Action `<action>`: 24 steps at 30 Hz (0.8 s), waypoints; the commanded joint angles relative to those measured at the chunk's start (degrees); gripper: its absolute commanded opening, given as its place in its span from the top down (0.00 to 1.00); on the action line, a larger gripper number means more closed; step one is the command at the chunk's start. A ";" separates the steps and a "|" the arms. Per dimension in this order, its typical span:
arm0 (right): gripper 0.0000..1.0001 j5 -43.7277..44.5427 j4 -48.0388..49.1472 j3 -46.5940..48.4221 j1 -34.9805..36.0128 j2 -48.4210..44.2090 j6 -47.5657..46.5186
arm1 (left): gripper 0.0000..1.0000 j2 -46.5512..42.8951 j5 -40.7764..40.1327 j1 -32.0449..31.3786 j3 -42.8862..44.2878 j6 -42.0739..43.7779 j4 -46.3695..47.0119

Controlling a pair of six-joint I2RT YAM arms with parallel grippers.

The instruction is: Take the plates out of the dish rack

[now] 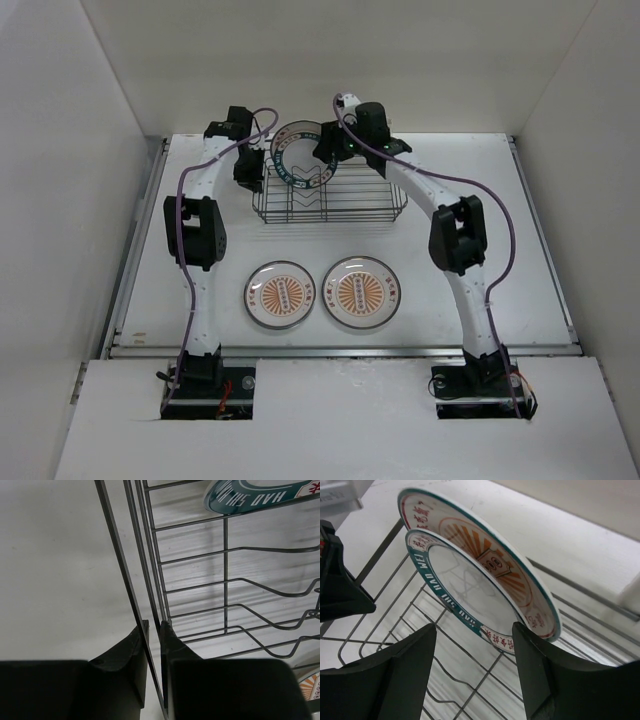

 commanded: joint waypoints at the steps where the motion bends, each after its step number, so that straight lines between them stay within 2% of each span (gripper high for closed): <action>1: 0.32 2.39 4.12 -0.49 -0.43 -6.49 -4.42 | 1.00 0.20 -6.68 0.21 2.23 8.54 0.16; 6: 0.32 4.24 0.79 6.00 -0.43 -1.24 -6.18 | 1.00 0.20 -6.68 -0.32 2.23 9.95 0.16; 24: 0.39 4.50 3.42 4.44 0.10 4.84 -3.37 | 1.00 1.26 -6.16 -1.90 3.29 11.88 0.08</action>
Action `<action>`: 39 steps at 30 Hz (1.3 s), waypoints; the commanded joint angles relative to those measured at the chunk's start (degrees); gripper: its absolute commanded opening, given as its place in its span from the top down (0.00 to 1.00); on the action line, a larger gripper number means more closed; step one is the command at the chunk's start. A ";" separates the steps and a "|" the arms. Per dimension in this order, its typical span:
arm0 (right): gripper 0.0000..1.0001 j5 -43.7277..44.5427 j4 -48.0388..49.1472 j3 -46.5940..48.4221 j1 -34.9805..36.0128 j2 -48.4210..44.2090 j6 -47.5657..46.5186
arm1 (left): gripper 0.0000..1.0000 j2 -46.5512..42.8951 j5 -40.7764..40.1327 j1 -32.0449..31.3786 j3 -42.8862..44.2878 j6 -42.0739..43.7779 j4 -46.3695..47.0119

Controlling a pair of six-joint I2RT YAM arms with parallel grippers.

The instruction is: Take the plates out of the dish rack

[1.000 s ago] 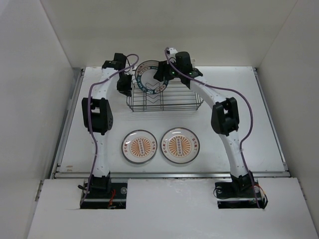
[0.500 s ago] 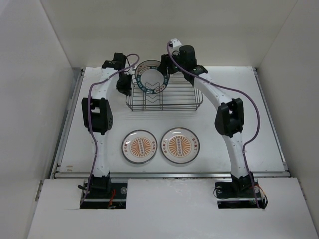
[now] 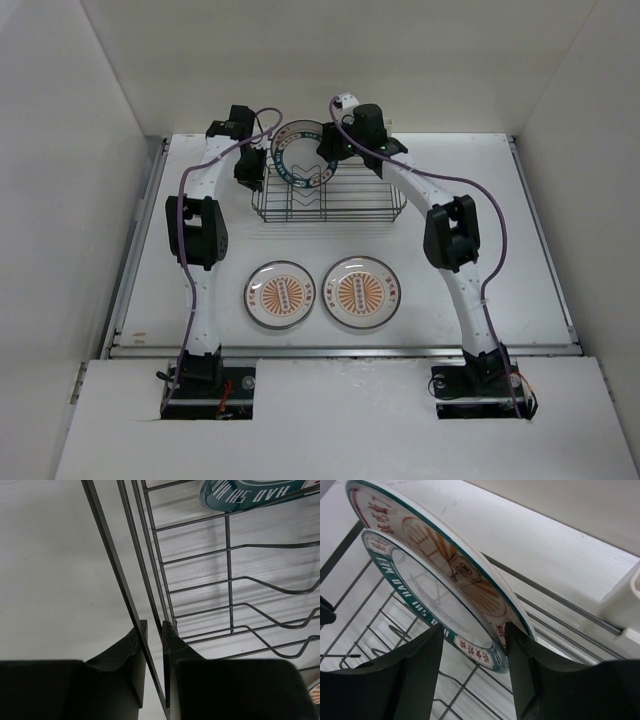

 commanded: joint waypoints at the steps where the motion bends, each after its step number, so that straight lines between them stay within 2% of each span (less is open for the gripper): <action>1: 0.43 0.24 3.07 0.28 0.36 0.97 0.74 | 1.00 0.43 -4.91 -1.18 1.91 7.97 0.16; 4: 0.51 0.76 3.07 0.81 0.36 1.50 0.74 | 1.00 0.43 -4.29 -1.18 1.91 7.97 -0.97; 5: 0.63 0.76 3.07 0.81 0.36 1.50 0.74 | 1.00 0.43 -3.77 -1.18 1.91 7.97 -0.98; 8: 0.76 0.76 3.07 0.20 0.36 0.18 0.74 | 1.00 -0.10 -3.07 -1.18 1.91 7.45 -1.51; 11: 0.80 0.24 3.07 -1.03 0.36 -2.53 -1.01 | 1.00 -0.10 -3.06 -1.18 1.91 6.92 -1.51; 14: 0.99 0.24 3.07 -2.35 0.36 -4.64 -1.63 | 1.00 -0.62 -2.54 -1.18 1.91 6.39 -2.03; 29: 1.00 0.24 5.27 -4.64 0.36 -18.00 -6.38 | 1.00 -1.77 -0.87 -1.18 0.07 1.21 -3.09; 35: 1.00 -4.24 -3.15 -7.70 0.36 -26.16 -6.38 | 1.00 -2.30 0.19 -1.18 -0.46 -3.61 -3.62; 39: 1.00 -10.73 -9.30 -16.57 0.89 -34.34 -6.38 | 1.00 -2.30 3.96 0.13 -1.16 -7.83 -3.62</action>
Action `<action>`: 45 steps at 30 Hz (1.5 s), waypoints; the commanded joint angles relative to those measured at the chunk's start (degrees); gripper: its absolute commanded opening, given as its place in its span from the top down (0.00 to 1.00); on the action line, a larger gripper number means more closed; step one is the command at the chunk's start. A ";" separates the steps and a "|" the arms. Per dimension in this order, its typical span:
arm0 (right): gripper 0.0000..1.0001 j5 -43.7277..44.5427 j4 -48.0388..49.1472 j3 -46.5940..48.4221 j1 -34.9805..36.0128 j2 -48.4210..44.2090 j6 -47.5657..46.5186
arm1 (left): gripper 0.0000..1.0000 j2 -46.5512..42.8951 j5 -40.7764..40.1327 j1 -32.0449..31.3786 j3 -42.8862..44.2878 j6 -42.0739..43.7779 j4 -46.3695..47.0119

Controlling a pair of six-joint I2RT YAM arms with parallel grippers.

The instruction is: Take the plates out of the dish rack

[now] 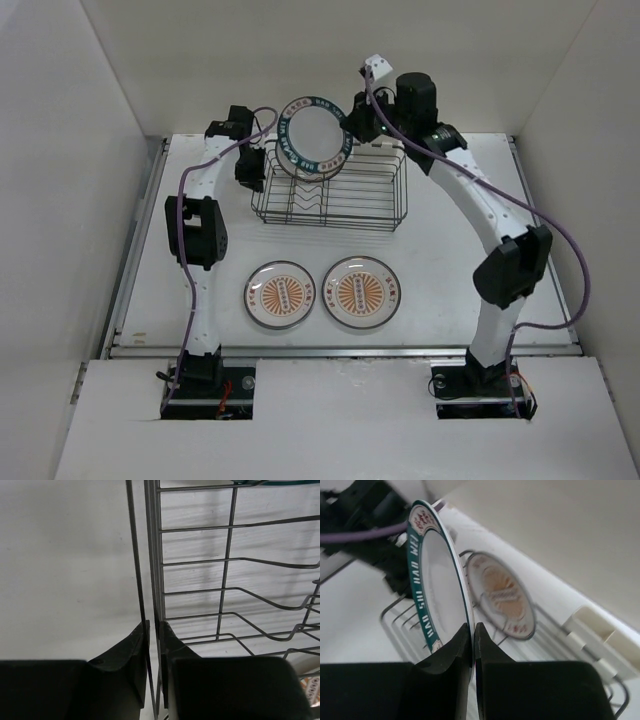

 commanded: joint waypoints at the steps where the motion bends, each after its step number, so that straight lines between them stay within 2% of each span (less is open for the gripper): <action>1: 1.00 -8.82 -6.13 -5.83 1.52 -7.58 0.27 | 1.00 -2.30 4.81 0.21 -1.10 -3.65 -3.18; 6: 1.00 -17.35 -13.52 -19.36 4.69 -14.34 1.49 | 1.00 -3.35 6.84 0.82 -1.10 -4.27 -3.71; 10: 1.00 -23.41 -14.14 -26.58 8.90 -12.88 4.74 | 1.00 -3.35 8.43 0.82 -1.63 -4.27 -4.32; 15: 1.00 -26.75 -14.84 -25.45 15.93 -4.00 5.27 | 1.00 -3.88 7.91 0.82 -2.15 -3.74 -4.32; 20: 1.00 -25.36 -12.40 -21.93 17.61 4.00 8.26 | 1.00 -4.41 7.91 0.82 -2.76 -3.22 -4.32; 25: 0.99 -21.23 -11.77 -20.88 17.61 6.55 9.31 | 1.00 -5.46 7.91 0.82 -4.53 -2.69 -4.32; 28: 0.87 -19.47 -11.77 -21.49 17.61 6.56 10.02 | 1.00 -5.99 7.91 0.82 -4.53 -2.69 -4.32; 29: 0.80 -18.69 -11.77 -21.49 17.61 6.56 10.02 | 1.00 -5.99 7.91 0.82 -5.05 -2.69 -4.32; 33: 0.78 -16.74 -9.75 -23.25 18.14 6.56 11.08 | 1.00 -6.52 7.91 0.82 -5.58 -2.69 -3.79; 35: 0.72 -16.74 -9.74 -22.73 18.14 7.17 11.08 | 1.00 -6.52 7.91 0.82 -5.58 -2.69 -3.79; 37: 0.63 -16.74 -11.15 -22.20 18.14 7.18 11.08 | 1.00 -6.52 7.91 0.82 -5.58 -2.69 -3.79; 39: 0.49 -16.22 -11.77 -22.20 18.14 7.70 11.08 | 1.00 -6.52 7.91 0.82 -5.58 -2.69 -3.79; 42: 0.40 -14.73 -12.47 -22.72 18.14 4.64 11.08 | 1.00 -6.52 7.91 0.82 -5.58 -2.69 -3.79; 45: 0.28 -11.74 -12.47 -23.34 18.14 0.43 9.94 | 1.00 -6.52 7.91 0.82 -5.58 -2.16 -3.79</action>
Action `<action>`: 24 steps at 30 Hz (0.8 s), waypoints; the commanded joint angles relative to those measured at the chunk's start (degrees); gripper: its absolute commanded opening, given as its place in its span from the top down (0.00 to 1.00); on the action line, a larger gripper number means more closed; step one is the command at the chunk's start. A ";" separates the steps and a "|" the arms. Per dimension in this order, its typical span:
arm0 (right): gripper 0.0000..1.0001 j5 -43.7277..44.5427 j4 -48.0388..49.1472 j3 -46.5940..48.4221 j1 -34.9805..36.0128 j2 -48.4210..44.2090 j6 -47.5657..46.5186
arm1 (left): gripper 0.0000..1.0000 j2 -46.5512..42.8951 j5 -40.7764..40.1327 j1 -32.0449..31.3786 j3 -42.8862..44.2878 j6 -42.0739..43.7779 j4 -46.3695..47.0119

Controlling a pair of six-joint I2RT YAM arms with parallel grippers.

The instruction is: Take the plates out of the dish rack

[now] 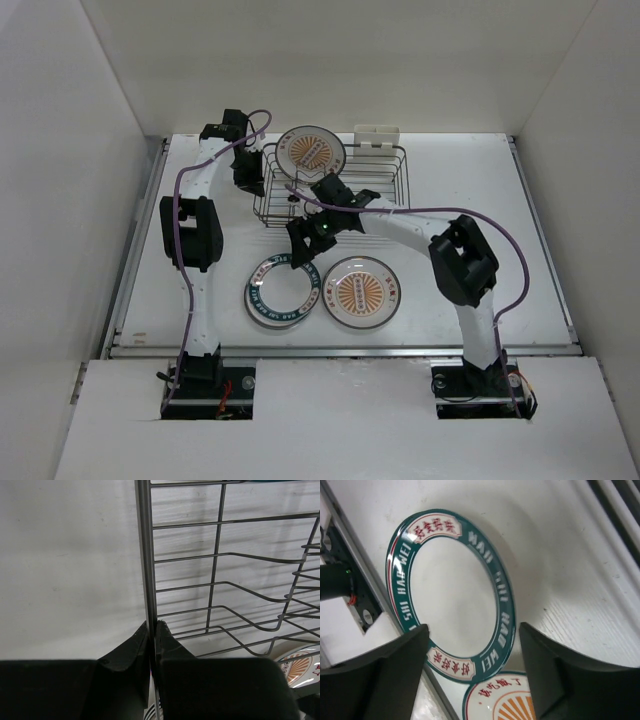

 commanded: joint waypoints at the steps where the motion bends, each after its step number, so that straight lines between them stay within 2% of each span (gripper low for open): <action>1: 0.19 3.39 0.71 0.46 0.31 -7.85 -0.95 | 1.00 -4.09 1.20 -0.86 -0.86 1.66 -4.45; 4: 0.07 5.32 0.71 1.60 0.31 -10.58 -3.31 | 1.00 -4.09 1.20 -0.86 -0.86 2.19 -4.45; 6: 0.06 6.12 -0.78 3.35 0.31 -11.20 -4.37 | 1.00 -4.09 1.20 -0.86 -0.86 2.19 -3.92; 10: 0.08 4.37 -6.04 5.30 0.31 -4.90 -5.43 | 1.00 -4.09 1.20 -0.86 -0.86 2.19 -3.92; 12: 0.12 0.96 -6.06 5.30 0.31 -2.68 -5.43 | 1.00 -4.09 1.20 -0.86 -0.86 2.19 -3.92; 15: 0.13 0.32 -4.48 3.98 0.31 -1.36 -4.65 | 1.00 -4.09 1.20 -0.86 -0.86 2.72 -3.92; 18: 0.13 3.03 -3.42 6.60 0.31 -4.07 -4.64 | 1.00 -4.62 1.20 -0.86 -0.86 3.24 -3.92; 22: 0.11 9.18 -2.72 15.04 -0.40 -9.17 -5.17 | 1.00 -4.62 0.67 -0.86 -0.34 3.77 -3.92; 24: 0.08 16.99 1.56 15.84 -2.50 -11.97 -5.79 | 1.00 -4.62 0.14 -0.86 -0.33 3.77 -3.40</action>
